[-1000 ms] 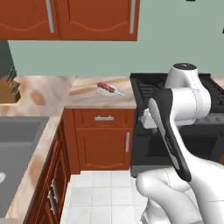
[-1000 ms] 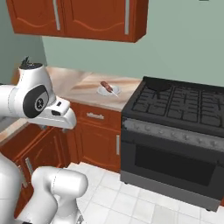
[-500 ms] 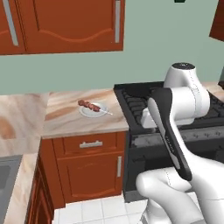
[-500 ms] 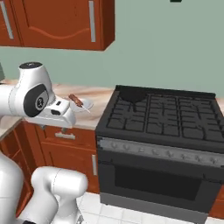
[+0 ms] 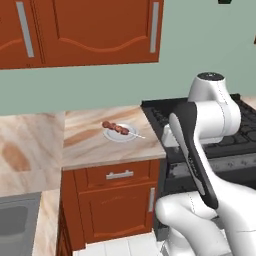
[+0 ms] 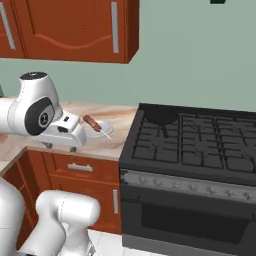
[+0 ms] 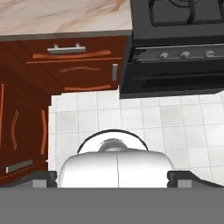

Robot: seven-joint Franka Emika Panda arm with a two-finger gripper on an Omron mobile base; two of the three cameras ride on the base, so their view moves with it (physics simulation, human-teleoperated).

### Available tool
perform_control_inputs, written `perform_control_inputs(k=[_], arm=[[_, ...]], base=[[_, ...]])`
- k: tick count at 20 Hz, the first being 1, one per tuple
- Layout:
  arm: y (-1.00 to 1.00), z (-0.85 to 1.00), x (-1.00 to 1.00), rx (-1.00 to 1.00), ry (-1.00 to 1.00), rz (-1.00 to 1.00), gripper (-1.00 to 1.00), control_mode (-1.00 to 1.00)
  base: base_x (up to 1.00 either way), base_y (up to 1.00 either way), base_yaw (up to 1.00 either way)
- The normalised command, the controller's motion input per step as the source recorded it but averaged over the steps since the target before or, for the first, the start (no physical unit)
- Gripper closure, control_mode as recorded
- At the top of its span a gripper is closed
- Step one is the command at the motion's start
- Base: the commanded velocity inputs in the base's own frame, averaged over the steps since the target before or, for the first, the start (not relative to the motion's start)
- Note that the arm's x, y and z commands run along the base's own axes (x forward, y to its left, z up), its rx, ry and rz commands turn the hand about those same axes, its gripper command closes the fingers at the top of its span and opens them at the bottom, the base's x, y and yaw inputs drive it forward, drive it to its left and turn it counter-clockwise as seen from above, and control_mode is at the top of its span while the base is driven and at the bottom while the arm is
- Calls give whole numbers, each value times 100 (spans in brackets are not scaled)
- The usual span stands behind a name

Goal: Place the cold items (corn and squash) from the fridge in one tupperware on the dining counter. Place the warm items (hot dog and kebab skewer) in the stove area in another tupperware.

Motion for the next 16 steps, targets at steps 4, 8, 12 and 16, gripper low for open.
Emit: perform_control_inputs(k=[4,8,12,16], arm=[[0,0,0,0,0,0,-100,100],[0,0,0,0,0,0,-100,100],[0,0,0,0,0,0,-100,100],[1,0,21,0,0,1,-100,-100]], base=[[75,1,15],[72,1,9],[50,1,2],[16,0,0]])
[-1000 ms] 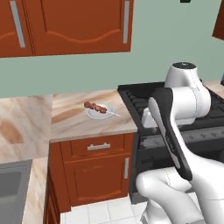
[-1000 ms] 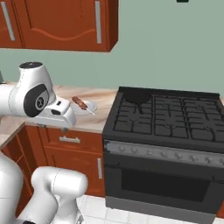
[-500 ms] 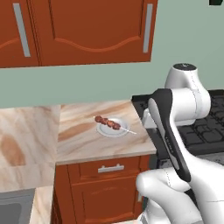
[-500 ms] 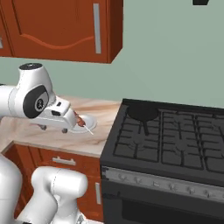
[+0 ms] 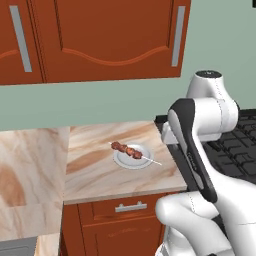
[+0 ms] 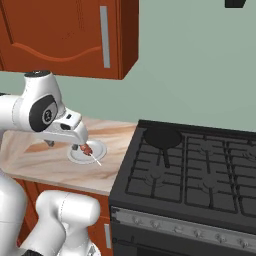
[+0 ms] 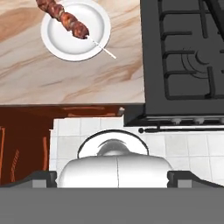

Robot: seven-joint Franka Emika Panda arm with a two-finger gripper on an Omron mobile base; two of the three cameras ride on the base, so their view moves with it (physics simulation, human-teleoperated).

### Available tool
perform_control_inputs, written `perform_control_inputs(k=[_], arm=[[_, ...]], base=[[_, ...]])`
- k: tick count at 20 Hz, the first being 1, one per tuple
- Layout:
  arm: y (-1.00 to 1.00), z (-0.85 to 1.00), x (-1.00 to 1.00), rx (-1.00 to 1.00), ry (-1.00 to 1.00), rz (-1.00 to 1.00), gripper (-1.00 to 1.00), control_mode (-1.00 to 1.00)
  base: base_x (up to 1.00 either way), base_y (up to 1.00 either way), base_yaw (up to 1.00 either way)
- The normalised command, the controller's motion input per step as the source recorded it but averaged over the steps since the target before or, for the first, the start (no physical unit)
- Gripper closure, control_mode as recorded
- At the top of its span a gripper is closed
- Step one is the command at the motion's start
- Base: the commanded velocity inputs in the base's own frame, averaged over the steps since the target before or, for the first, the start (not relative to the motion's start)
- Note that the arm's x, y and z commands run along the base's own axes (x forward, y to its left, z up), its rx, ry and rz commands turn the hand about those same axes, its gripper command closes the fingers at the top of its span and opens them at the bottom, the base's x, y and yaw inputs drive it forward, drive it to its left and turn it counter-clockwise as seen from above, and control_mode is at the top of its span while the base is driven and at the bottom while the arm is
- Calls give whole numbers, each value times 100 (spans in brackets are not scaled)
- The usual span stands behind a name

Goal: Place the cold items (corn and squash) from the fridge in one tupperware on the dining counter. Place the warm items (hot dog and kebab skewer) in the stove area in another tupperware.

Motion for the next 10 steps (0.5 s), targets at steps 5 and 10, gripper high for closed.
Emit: perform_control_inputs(k=[5,10], arm=[[36,-13,63,-1,-6,8,-100,-100],[35,-84,95,-16,0,14,-100,-100]], base=[[0,0,0],[0,0,0]])
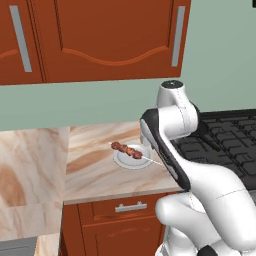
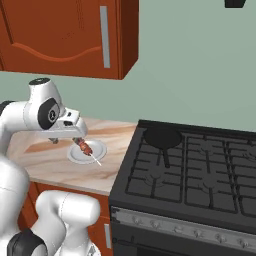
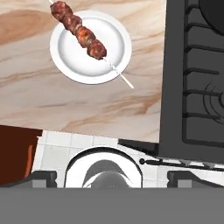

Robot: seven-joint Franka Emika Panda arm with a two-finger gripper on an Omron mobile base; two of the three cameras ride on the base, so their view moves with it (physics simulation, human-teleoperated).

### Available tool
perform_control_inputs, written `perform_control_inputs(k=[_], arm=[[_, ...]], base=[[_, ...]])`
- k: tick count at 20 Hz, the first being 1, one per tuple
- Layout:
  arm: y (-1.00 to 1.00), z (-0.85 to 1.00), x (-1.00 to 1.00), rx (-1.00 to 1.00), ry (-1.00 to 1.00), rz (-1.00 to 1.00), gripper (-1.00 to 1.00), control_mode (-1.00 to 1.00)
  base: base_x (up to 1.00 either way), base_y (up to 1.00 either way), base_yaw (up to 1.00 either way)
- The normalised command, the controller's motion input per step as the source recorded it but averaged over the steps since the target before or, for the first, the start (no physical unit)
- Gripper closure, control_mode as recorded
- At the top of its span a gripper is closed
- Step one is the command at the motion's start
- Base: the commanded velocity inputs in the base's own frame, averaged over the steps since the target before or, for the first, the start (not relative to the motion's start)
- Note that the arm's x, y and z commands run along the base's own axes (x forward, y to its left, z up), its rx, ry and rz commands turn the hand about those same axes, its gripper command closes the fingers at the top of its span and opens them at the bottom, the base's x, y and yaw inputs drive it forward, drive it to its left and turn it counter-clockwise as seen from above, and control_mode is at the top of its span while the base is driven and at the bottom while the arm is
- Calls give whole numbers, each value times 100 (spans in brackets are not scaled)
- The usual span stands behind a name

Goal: Place the cold items (corn and squash) from the fridge in one tupperware on the dining counter. Place the warm items (hot dog and kebab skewer) in the stove area in another tupperware.

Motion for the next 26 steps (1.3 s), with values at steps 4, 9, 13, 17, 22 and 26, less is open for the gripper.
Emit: perform_control_inputs(k=[4,9,13,17,22,26], arm=[[22,-88,96,-14,0,14,-100,-100],[4,-31,100,2,-1,13,-100,-100],[14,-35,100,1,0,11,-100,-100],[11,-51,100,0,1,11,-100,-100],[6,-45,58,0,6,10,-100,-100],[12,-39,58,-3,13,7,-100,-100]], base=[[0,0,0],[0,0,0],[0,0,0],[0,0,0],[0,0,0],[0,0,0]])
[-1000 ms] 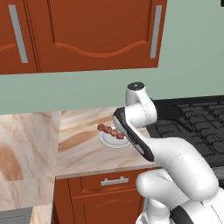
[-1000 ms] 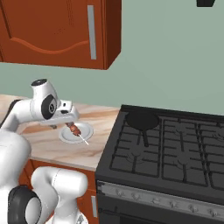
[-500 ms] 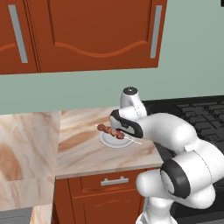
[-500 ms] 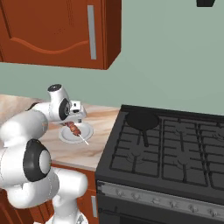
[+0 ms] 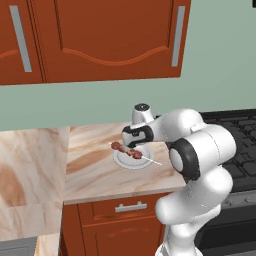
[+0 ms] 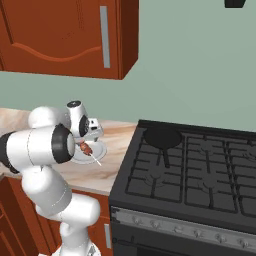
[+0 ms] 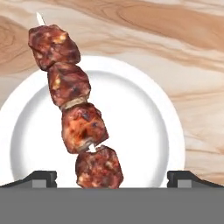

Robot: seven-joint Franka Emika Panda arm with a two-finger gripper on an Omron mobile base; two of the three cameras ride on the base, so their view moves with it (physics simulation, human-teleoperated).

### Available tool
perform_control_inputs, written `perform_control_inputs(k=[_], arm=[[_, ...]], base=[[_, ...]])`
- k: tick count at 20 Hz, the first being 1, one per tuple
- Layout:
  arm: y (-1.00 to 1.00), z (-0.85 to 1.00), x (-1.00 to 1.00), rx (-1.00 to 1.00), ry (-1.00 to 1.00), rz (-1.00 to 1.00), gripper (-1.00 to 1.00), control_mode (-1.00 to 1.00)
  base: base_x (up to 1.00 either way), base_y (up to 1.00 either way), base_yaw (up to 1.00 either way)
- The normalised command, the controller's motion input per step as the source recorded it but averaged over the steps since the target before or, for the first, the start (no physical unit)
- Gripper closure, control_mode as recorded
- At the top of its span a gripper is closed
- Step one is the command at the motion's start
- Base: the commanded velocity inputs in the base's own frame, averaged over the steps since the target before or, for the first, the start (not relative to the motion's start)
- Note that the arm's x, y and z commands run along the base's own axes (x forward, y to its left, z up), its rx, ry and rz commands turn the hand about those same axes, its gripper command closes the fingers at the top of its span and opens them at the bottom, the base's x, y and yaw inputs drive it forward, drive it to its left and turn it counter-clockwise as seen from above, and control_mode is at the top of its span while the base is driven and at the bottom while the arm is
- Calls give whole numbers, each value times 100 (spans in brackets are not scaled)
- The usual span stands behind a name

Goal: Place the cold items (corn and squash) from the fridge in one tupperware on the dining counter. Place the warm items (hot dog and kebab skewer) in the stove area in another tupperware.

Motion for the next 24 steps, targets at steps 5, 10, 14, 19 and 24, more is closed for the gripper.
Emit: perform_control_inputs(k=[5,10,14,19,24], arm=[[13,-47,21,-9,15,2,-100,-100],[0,-34,0,0,8,0,-100,-100],[-6,-38,0,0,10,0,-100,-100],[-15,-5,-12,1,-1,0,-100,-100],[-11,0,-43,1,-12,0,-100,-100]], base=[[0,0,0],[0,0,0],[0,0,0],[0,0,0],[0,0,0]])
